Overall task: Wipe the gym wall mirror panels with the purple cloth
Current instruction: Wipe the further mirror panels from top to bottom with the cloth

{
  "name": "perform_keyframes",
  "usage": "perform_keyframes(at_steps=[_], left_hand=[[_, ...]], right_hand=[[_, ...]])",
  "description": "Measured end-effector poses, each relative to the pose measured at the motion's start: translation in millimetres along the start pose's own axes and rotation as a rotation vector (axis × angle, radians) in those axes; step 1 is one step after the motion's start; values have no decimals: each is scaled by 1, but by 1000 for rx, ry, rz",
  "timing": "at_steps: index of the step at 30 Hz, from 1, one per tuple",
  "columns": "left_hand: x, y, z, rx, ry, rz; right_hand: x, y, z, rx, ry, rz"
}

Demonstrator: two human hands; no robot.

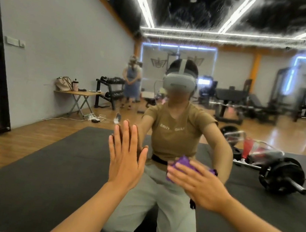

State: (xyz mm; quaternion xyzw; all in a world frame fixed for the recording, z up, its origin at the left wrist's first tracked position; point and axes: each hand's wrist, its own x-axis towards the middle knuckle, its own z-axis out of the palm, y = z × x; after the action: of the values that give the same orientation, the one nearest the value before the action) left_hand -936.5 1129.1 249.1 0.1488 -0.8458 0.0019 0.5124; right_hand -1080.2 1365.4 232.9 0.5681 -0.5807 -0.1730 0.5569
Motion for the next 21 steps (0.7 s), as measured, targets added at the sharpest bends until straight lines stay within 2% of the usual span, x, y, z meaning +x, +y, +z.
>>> perform_keyframes(at_steps=[5, 7, 9, 13, 21], left_hand=[[2, 18, 0, -95, 25, -52], [5, 27, 2, -100, 40, -28], [9, 36, 2, -91, 48, 28], [14, 45, 2, -93, 61, 49], [16, 62, 8, -87, 50, 51]], right_hand=[[50, 114, -40, 26, 171, 321], [65, 151, -54, 36, 238, 498], [71, 165, -59, 45, 274, 599], [54, 132, -44, 36, 286, 628], [-35, 4, 0, 66, 144, 451]])
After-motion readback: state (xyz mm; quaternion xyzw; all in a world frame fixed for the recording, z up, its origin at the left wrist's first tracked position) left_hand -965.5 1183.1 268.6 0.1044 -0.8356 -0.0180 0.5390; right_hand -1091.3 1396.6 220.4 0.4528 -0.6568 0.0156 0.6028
